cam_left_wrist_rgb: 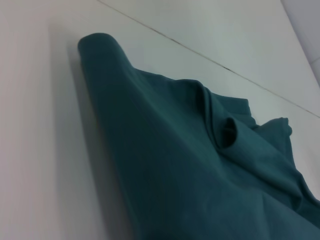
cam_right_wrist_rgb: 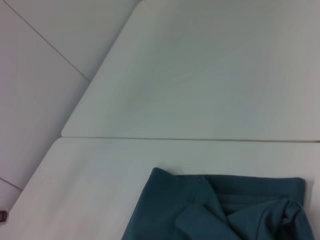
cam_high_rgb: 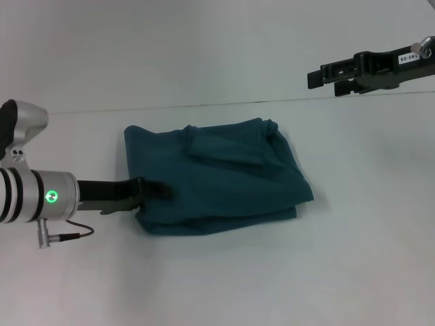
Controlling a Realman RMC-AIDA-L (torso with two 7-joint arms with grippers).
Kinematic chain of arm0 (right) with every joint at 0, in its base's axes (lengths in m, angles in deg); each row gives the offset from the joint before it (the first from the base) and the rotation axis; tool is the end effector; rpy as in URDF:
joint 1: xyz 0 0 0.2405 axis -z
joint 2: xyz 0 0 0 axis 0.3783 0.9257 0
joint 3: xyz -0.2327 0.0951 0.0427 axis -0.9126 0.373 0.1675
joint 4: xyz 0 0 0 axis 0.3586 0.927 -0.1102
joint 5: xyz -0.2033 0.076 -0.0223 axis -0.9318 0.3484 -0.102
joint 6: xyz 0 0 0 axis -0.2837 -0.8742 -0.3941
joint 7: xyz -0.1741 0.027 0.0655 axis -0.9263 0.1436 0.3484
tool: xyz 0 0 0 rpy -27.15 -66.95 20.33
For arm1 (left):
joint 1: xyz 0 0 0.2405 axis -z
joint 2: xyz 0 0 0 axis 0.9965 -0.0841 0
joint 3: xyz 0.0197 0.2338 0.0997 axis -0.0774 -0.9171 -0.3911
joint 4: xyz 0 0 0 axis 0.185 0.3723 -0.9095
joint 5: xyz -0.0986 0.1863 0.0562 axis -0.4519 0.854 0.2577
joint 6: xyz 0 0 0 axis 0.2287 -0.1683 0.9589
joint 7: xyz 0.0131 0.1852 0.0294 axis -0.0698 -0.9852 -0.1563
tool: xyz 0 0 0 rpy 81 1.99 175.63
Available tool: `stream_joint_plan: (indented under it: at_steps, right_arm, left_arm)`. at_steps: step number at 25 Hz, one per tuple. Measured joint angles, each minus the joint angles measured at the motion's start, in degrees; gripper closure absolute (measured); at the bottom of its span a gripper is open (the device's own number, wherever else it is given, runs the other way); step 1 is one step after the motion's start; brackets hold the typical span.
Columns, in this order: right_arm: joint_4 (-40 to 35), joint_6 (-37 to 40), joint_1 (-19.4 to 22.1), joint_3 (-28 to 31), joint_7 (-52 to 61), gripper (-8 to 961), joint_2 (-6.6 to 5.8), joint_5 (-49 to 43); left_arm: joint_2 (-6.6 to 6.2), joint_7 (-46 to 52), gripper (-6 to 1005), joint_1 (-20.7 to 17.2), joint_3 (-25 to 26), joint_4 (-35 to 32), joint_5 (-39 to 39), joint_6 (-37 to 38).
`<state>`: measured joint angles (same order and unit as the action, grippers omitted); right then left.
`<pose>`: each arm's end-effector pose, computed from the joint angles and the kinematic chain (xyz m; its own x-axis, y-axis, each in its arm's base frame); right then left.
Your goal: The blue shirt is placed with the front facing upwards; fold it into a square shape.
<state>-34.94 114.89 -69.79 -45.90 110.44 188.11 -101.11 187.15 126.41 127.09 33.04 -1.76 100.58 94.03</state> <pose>0.1883 0.4626 0.0768 0.4010 -0.8058 -0.4357 -0.9137 -0.3859 -0.1273 -0.2468 0.4254 -0.0796 0.1778 0.8908 0.4182 0.9838 -0.1701 -0.0559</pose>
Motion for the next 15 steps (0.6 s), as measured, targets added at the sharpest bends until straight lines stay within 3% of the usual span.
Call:
stream_joint_plan:
  at_steps: [5, 15]
  right_arm:
    - [-0.01, -0.03, 0.15, 0.19, -0.11, 98, -0.09, 0.03]
    - [-0.01, -0.34, 0.17, 0.28, -0.08, 98, -0.09, 0.03]
  left_arm:
    - [-0.07, 0.03, 492, 0.12, -0.01, -0.08, 0.09, 0.66]
    - [0.14, 0.04, 803, -0.47, 0.25, -3.15, -0.12, 7.79]
